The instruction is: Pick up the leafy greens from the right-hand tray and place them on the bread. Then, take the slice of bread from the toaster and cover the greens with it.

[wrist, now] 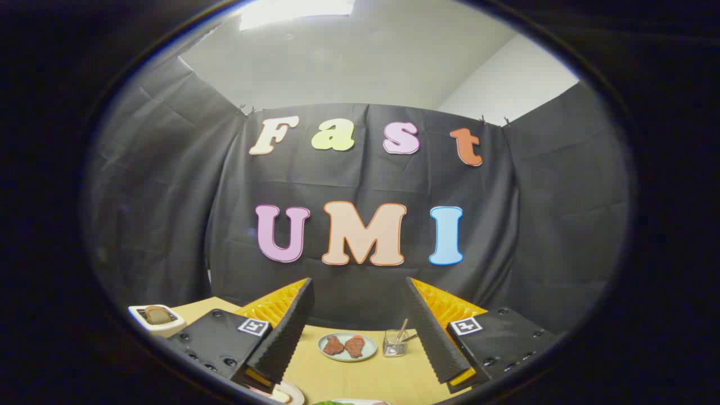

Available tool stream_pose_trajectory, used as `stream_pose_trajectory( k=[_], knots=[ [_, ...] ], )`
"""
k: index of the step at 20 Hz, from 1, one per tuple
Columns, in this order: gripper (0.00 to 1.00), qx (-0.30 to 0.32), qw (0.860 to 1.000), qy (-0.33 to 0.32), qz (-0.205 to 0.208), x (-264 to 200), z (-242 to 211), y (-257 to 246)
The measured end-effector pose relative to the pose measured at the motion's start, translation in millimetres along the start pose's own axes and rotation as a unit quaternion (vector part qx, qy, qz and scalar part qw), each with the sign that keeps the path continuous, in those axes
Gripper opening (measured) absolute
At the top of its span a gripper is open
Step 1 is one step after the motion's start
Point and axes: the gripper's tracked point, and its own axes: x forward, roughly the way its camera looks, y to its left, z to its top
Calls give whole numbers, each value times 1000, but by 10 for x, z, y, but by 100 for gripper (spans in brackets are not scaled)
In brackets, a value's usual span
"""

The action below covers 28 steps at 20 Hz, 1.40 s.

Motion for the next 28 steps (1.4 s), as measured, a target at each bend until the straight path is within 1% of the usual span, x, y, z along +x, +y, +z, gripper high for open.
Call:
stream_pose_trajectory(
  k=[3, 10, 18, 21, 24, 28],
  knots=[
    [100, -4, 1000, 1, -3, -22, 5, -30],
    [100, 14, 1000, 1, 0, -7, 4, -65],
    [100, 9, 1000, 5, 5, 22, -82, -113],
    [100, 12, 999, 6, 33, 6, -141, -9],
    [100, 8, 997, 30, 67, 6, -314, 24],
    [100, -19, 992, 51, 111, -32, -513, 65]
  ],
)
